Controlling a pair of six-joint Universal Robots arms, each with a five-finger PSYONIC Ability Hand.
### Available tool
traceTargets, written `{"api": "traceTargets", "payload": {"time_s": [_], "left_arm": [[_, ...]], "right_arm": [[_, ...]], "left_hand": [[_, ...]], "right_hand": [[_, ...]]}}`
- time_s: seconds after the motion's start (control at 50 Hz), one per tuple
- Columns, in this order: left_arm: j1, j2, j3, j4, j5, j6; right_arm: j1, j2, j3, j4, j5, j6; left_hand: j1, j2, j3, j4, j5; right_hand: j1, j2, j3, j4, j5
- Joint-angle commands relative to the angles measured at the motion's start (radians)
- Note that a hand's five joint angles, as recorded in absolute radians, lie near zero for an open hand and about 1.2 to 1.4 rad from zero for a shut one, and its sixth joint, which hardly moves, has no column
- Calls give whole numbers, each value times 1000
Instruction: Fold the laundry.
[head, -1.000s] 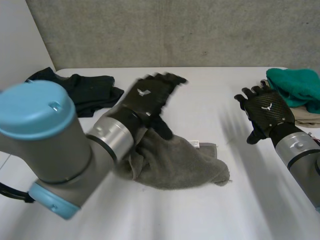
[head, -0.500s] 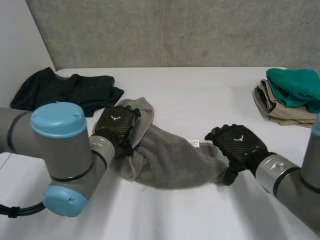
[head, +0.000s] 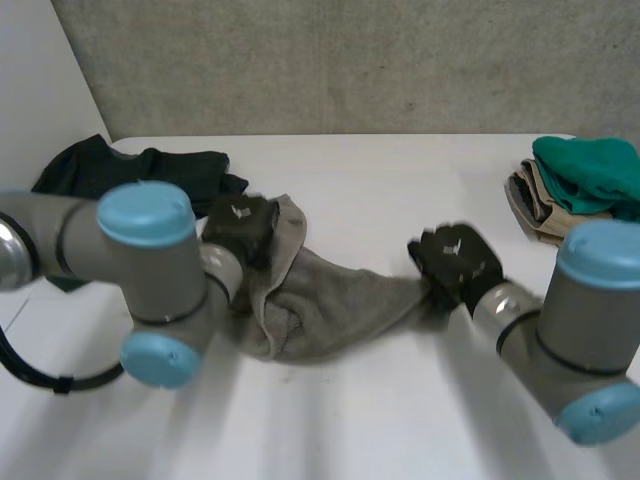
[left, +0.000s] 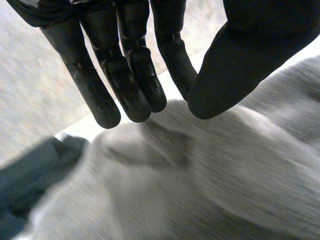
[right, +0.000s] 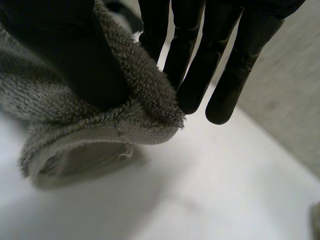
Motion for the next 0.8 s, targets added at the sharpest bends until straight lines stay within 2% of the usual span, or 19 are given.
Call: {"api": "traceTargets", "payload": {"time_s": [0.02, 0.14, 0.28, 0.3, 0.32, 0.38, 0.42, 0.6, 0.72, 0.8], "left_arm": [[75, 130, 136, 6, 4, 76], [100, 265, 122, 9, 12, 70], [87, 314, 18, 9, 14, 66], [83, 316, -11, 9, 15, 63], [80, 316, -25, 9, 15, 59], [52, 305, -71, 15, 24, 52], [37, 296, -85, 23, 38, 52], [14, 75, -77, 155, 155, 58], [12, -75, 29, 324, 205, 59], [12, -151, 93, 361, 339, 59]], "right_arm": [[-11, -87, -163, 7, 22, 2], [-12, -198, -218, 13, 39, 2], [-11, -258, -203, 53, 27, 0], [-11, -261, -203, 55, 25, 0], [-11, -262, -203, 56, 25, -1], [-5, -264, -203, 58, 22, -1], [0, -265, -201, 58, 22, -1], [3, -298, -193, 91, 22, -3], [6, -350, -164, 122, 18, -1], [8, -396, -143, 127, 4, 2]], "left_hand": [[242, 205, 209, 200, 240], [242, 205, 209, 200, 240], [216, 179, 183, 174, 215], [-86, -123, -120, -128, -88], [-296, -333, -329, -337, -297], [-819, -856, -852, -860, -820], [-914, -951, -947, -956, -916], [-912, -948, -945, -953, -913], [-903, -940, -936, -944, -904], [-897, -934, -930, -939, -898]], "right_hand": [[429, 223, 220, 210, 255], [429, 223, 220, 210, 255], [429, 223, 220, 210, 255], [429, 223, 220, 210, 255], [429, 223, 220, 210, 255], [429, 223, 220, 210, 255], [429, 223, 220, 210, 255], [429, 223, 220, 210, 255], [429, 223, 220, 210, 255], [429, 223, 220, 210, 255]]}}
